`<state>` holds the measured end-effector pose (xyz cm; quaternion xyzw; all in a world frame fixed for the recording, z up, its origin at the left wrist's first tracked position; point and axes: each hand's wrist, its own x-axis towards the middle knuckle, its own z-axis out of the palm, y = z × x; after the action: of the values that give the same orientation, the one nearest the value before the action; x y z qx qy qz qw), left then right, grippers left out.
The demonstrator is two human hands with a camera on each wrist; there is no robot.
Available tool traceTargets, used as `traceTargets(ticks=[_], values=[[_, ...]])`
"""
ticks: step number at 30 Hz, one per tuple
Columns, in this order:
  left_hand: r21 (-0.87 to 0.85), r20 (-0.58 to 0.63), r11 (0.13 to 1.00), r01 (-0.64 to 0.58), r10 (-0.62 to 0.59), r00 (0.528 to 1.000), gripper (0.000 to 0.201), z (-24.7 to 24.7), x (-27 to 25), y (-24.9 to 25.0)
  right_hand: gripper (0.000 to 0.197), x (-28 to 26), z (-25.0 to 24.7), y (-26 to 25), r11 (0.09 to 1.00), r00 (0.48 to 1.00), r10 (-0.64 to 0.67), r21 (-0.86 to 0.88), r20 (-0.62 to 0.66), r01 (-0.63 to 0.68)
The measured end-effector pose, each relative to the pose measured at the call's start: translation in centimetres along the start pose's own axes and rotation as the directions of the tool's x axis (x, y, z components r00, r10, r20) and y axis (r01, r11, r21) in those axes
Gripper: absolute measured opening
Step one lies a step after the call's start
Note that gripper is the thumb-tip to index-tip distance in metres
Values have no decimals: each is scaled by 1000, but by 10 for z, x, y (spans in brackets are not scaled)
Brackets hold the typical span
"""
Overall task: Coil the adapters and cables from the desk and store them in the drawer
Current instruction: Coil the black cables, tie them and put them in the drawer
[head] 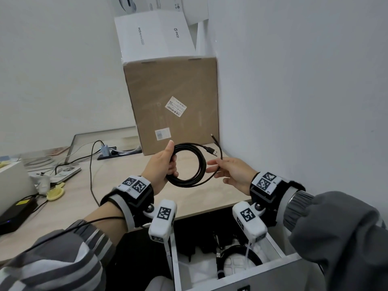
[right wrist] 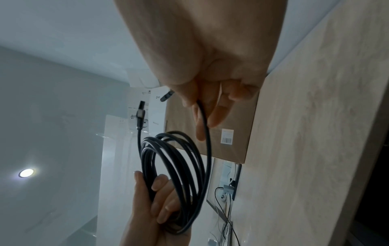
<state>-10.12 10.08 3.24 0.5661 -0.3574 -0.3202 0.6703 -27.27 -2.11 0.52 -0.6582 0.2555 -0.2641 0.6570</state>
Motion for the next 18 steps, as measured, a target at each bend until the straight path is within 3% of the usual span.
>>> traceTargets(ticks=[7,13,18], values=[[63,7,997,34,-34,999,49,0,-2,-1,24,-4,-3,-7,982,995,-46,188,94,28],[270,61,963,2,-19,998,46,-5,-5,-10,25,-2,-12,-14,988,987,-90,138,131,72],[254,61,967,14,-31,998,45,-1,-6,-16,22,-1,-7,-12,996,989,-85,0,118,85]])
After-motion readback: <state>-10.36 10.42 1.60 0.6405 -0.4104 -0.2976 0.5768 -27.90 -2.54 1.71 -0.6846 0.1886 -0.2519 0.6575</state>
